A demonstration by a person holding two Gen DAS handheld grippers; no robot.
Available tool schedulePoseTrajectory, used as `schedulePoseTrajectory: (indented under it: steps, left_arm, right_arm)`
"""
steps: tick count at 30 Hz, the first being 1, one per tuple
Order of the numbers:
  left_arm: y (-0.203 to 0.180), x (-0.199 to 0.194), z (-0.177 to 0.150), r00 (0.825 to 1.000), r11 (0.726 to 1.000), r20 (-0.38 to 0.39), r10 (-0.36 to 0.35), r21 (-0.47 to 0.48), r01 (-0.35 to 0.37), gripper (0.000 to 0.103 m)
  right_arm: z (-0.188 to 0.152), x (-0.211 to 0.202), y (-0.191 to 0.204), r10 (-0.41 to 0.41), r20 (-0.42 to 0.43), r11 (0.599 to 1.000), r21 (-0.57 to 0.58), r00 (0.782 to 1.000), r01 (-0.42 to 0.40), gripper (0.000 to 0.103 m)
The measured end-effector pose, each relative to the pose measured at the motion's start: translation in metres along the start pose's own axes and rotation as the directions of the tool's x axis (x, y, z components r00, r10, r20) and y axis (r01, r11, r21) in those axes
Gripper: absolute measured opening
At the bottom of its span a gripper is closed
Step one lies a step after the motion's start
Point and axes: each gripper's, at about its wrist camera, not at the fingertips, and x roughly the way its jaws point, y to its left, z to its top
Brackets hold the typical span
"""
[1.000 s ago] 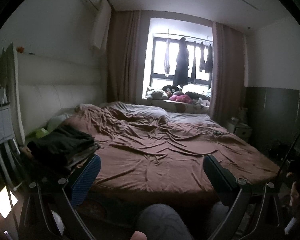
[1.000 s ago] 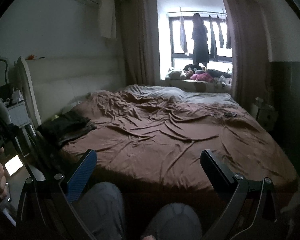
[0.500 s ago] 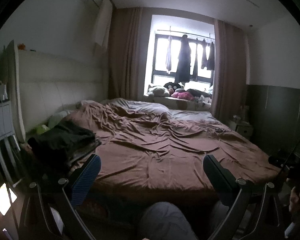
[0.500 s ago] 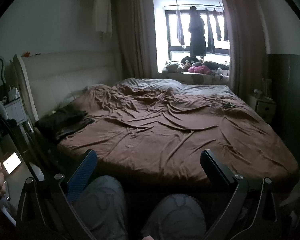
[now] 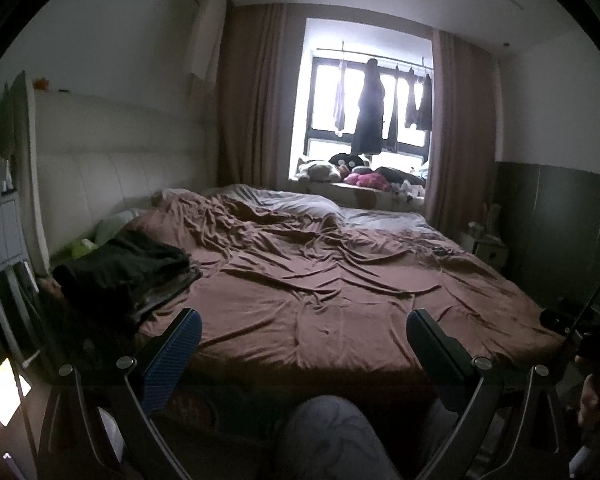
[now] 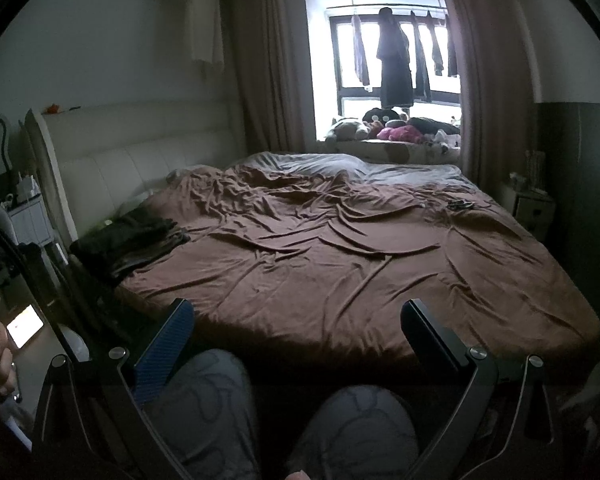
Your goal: Fold small clothes
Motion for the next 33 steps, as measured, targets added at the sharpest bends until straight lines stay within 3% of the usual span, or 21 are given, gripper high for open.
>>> schedulePoseTrajectory:
  steps: [33]
  left_arm:
    - [-0.0016, 0.0003, -0.0089, 1.000, 1.000, -0.022, 0.011, -0.011, -0.012, 0.103]
  right_arm:
    - [0.0022, -0.0017, -0.0016, 0.013, -0.014, 1.000, -0.008, 1.000, -0.013, 0.103]
